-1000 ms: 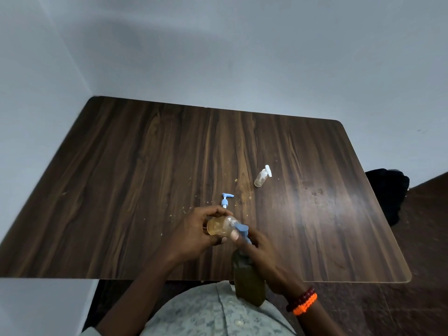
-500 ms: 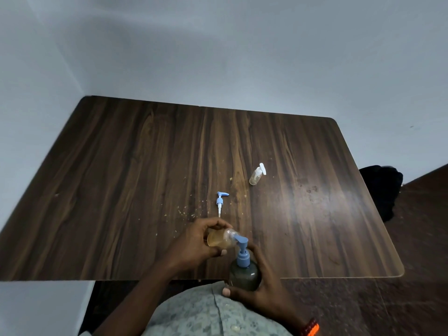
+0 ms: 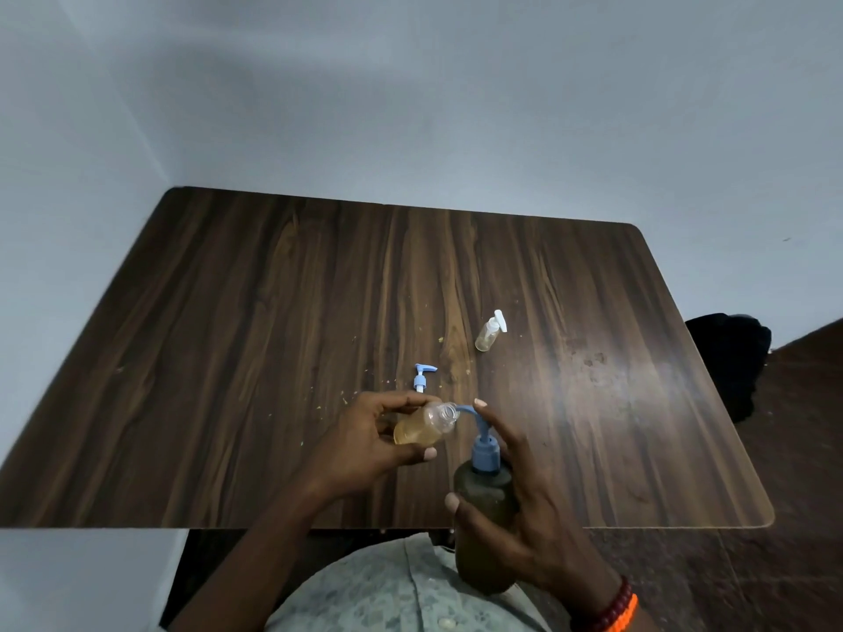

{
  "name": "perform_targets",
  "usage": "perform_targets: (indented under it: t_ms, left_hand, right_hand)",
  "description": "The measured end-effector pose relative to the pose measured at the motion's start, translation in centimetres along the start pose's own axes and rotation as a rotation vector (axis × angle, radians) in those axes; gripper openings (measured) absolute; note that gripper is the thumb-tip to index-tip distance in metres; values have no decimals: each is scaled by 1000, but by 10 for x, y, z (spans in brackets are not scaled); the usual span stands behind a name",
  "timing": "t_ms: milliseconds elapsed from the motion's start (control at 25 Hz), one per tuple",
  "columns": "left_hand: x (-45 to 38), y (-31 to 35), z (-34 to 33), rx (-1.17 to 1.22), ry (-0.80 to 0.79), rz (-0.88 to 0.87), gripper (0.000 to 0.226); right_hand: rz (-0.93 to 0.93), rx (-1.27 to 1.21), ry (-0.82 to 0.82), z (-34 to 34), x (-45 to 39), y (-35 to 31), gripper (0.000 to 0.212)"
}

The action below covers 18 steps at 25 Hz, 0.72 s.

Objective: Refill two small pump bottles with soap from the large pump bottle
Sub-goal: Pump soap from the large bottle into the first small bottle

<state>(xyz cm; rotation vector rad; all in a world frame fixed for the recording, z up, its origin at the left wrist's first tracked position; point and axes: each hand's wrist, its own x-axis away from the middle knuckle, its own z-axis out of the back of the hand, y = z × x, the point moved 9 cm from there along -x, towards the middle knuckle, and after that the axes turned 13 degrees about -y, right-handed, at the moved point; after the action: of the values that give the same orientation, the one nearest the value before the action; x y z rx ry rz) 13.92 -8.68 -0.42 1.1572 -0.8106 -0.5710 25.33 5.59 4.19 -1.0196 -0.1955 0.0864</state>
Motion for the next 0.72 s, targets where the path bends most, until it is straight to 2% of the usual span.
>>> perform_targets:
  t_ms: [160, 480, 600, 720]
  left_hand:
    - [2, 14, 0, -35, -5, 0, 58]
    - [9, 21, 2, -79, -1, 1, 58]
    - [10, 21, 3, -79, 4, 8, 58]
    - [9, 20, 3, -96, -3, 30, 58]
  right_hand:
    - [-28, 1, -68, -2, 1, -6, 94]
    - [-70, 8, -13, -7, 1, -10, 124]
    - [-69, -10, 79, -6, 2, -14, 119]
    - [-93, -36, 122, -5, 2, -11, 96]
